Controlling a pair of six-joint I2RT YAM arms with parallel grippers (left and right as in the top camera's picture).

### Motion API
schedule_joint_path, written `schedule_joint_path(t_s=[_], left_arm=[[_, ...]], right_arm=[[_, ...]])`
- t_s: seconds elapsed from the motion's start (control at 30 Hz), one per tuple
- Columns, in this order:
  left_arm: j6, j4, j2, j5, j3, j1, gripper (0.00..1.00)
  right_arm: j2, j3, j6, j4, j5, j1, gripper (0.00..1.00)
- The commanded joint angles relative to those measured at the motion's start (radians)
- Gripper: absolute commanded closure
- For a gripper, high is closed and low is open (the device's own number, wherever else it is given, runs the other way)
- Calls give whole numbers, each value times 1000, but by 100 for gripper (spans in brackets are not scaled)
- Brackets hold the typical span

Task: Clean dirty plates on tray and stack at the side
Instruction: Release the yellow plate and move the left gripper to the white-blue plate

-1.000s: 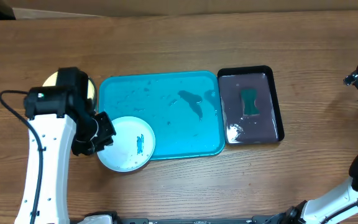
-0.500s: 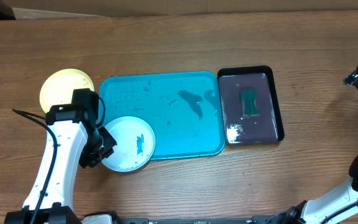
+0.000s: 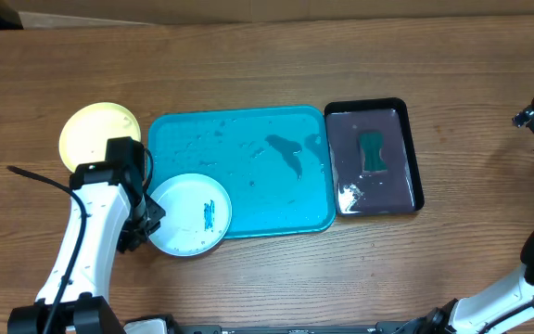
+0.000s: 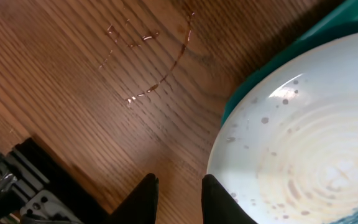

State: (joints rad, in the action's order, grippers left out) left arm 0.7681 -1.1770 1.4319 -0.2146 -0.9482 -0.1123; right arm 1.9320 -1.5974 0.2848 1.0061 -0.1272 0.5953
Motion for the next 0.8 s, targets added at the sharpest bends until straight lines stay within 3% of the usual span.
schedule_joint_path(t_s=[0.0,0.2,0.77], left_arm=[[5,34,8,-20,37,-7,74],[-96,114,8,55,64,-7,72],[-96,182,8,55,110,-7,70]], right_arm=[[-23,-18,4,-5,-5,1,0],[-23,-18,4,-5,-5,1,0],[-23,-18,4,-5,-5,1,0]])
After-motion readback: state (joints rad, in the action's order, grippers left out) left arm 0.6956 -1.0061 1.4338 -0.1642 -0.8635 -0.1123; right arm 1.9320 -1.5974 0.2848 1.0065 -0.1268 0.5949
